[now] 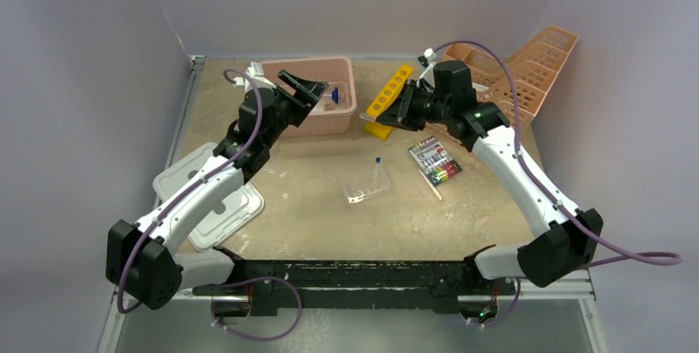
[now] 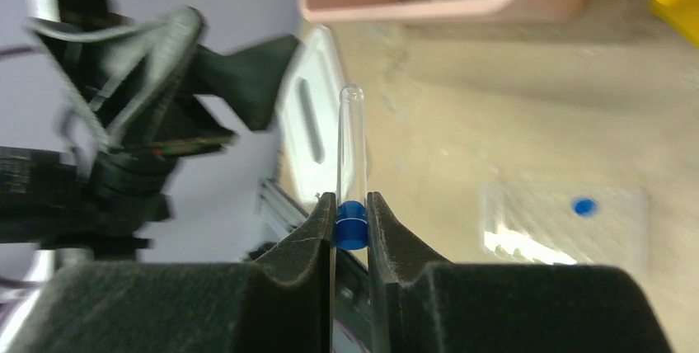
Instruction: Organize the chemistry lab equipment
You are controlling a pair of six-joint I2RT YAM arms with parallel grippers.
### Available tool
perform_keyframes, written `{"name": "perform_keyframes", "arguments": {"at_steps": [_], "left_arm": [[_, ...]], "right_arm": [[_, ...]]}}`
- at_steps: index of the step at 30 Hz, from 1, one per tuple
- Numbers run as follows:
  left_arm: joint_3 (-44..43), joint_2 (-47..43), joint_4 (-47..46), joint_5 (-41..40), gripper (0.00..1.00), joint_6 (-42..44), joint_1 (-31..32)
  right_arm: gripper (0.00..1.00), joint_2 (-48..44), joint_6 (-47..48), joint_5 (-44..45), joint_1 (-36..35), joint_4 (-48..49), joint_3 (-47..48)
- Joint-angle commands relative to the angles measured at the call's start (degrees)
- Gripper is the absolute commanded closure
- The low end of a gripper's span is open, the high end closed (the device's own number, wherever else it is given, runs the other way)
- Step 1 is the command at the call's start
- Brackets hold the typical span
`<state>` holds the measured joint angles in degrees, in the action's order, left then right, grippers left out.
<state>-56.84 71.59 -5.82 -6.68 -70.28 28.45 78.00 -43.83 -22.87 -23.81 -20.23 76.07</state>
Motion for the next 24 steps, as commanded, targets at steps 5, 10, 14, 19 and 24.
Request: {"name": "perform_keyframes", "arguments": {"at_steps": [5, 10, 14, 19, 24], "left_arm": [[-1.4, -4.8, 12.8, -0.3, 0.33, 23.5, -0.6], [3.5, -7.3, 12.6, -1.7, 0.34, 26.5, -0.7], [4.3, -8.2, 15.1, -3.6, 0.34, 29.3, -0.6], [2.4, -9.5, 22.6, -6.5, 0.34, 33.4, -0.7], [3.5, -11.6, 24.0, -10.8, 0.32, 37.3, -0.7]], "right_arm": [[0.9, 4.4, 12.7, 9.4, 0.3, -39.3, 11.3], [0.91, 10.5, 14.6, 12.7, 0.3, -47.1, 14.3], [0.94, 17.5, 18.0, 13.4, 0.2, -51.5, 19.2], [0.94, 22.8, 17.6, 12.1, -0.5, -50.8, 21.4], [0.94, 26.7, 16.0, 11.2, -1.3, -49.0, 22.9]]}}
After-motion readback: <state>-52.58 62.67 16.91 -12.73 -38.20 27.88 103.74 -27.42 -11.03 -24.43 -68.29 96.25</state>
